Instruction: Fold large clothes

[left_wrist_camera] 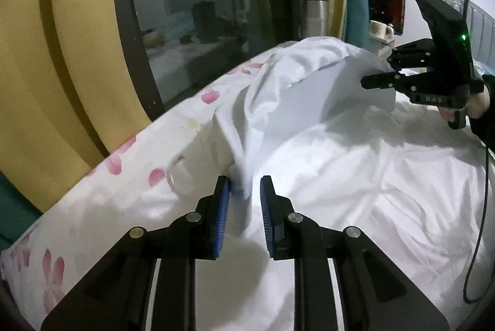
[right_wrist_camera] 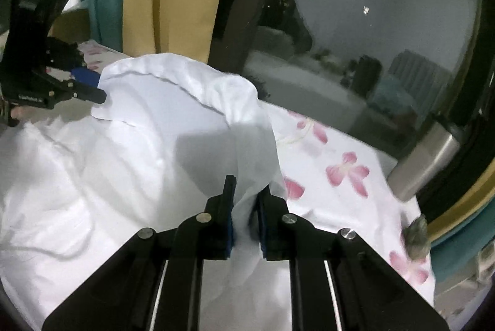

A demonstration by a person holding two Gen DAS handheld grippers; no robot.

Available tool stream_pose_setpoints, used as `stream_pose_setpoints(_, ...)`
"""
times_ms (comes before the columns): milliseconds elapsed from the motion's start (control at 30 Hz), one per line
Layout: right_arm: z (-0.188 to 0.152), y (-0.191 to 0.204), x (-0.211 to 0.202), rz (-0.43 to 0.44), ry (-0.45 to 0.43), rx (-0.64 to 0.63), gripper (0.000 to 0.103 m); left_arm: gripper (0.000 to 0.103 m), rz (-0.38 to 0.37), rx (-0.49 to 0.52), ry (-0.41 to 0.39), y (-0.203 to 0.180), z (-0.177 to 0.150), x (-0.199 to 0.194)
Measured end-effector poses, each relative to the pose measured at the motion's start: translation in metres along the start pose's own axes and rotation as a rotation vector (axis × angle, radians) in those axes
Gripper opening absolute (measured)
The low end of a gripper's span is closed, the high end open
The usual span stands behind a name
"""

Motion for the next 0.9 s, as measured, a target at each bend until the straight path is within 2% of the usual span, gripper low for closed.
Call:
stream_pose_setpoints(133, -0.020, 0.007, -0.009, 0.009, 0.035, -0.005, 0.012, 0.021, -0.027, -0.005, 0.001, -0.014, -0.012, -0.012)
stream_pose_setpoints(300, -0.046, 0.017, -0.021, -0.063, 0.067, -0.066, 0.014, 0.024, -0.083, -0.022, 0.008, -0.026, -0.034, -0.025)
stream_pose_setpoints(367, -0.054, 0.019, -0.027, -0.049, 0.088, -0.059, 0.029, 0.026, -0.102, -0.035, 0.015, -0.028, -0.042, -0.032)
stream_pose_setpoints(467, -0.068, 0.028, -0.036, -0.022, 0.121, -0.054, 0.044, 0.028, -0.119, -0.051, 0.022, -0.031, -0.050, -0.043)
stream_pose_setpoints(533, -0.075, 0.033, -0.044, -0.018, 0.129, -0.054, 0.045, 0.028, -0.131, -0.053, 0.013, -0.034, -0.052, -0.054)
stream_pose_setpoints(700, -0.071, 0.042, -0.069, 0.031, 0.110, 0.020, 0.046, 0.029, -0.143, -0.050, -0.024, -0.038, -0.047, -0.077)
stream_pose_setpoints(800, -0.053, 0.047, -0.076, 0.150, 0.092, 0.157, 0.046, 0.029, -0.146, -0.067, -0.067, -0.037, -0.038, -0.085)
stream_pose_setpoints(900, -0.033, 0.062, -0.066, 0.177, 0.079, 0.183, 0.046, 0.029, -0.155, -0.124, -0.127, -0.030, -0.025, -0.086)
Point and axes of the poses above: each gripper's, at about its wrist camera, not at the fingertips, and x roughly the way its jaws point, y to its left, z to its top, the point moved 5 cm from there along x, roughly the way its jaws point, and after that the axes turned 15 degrees about x, right-handed, at the moved point
